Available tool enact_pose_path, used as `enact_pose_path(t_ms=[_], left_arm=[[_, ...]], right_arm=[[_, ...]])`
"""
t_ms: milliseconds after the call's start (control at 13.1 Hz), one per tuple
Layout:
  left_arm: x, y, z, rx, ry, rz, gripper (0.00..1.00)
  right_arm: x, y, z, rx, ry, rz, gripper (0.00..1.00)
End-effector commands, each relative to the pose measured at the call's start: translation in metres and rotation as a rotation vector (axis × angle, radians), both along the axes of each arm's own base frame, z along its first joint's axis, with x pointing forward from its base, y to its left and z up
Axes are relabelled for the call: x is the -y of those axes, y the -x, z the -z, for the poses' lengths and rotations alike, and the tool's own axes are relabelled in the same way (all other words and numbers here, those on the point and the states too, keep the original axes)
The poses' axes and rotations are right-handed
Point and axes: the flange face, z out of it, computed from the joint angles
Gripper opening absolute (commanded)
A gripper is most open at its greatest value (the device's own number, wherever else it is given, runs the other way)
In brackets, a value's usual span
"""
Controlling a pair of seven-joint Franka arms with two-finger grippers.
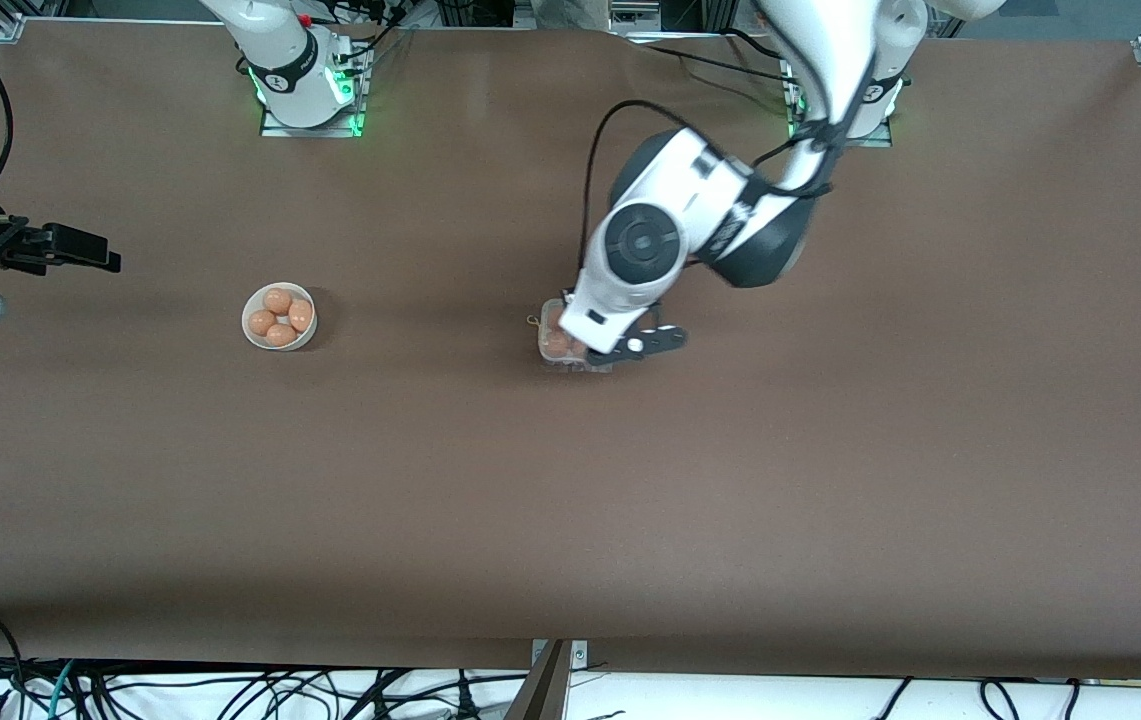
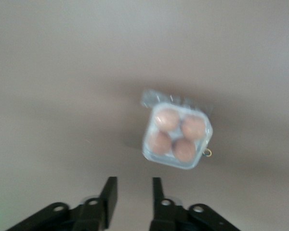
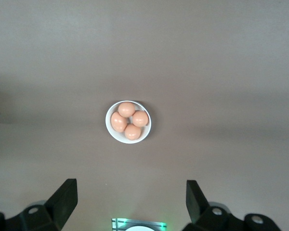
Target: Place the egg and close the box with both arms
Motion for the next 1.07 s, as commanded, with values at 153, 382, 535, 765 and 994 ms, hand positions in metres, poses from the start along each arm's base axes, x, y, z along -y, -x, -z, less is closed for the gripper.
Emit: enact_pose_path(t_ms=[153, 382, 535, 765, 994], left_arm=[[-0.093, -0.060, -0.073, 0.188, -0.114, 0.009, 0.99], [-0.127, -0.074, -0.074, 0.196, -0.167, 0.029, 1.00], [-0.165, -0.088, -0.072, 0.171, -0.164, 0.067, 1.00], [-0.235, -0.099, -0.112, 0.201, -0.132, 0.147, 1.00], [-0.308, -0.088, -0.155, 0.220, -0.104, 0.195, 1.00]], right_arm=[[-0.002, 0.011, -0.012, -0.029, 0.025, 0.005, 1.00], [-0.003, 0.011, -0.013, -0.024, 0.025, 0.006, 1.00], [-0.009, 0.009, -0.021, -0.011, 0.025, -0.003, 1.00], [-0.011, 0.010, -0.021, -0.018, 0.020, -0.006, 1.00], [-0.011, 0.011, -0.030, -0.001, 0.023, -0.006, 1.00]])
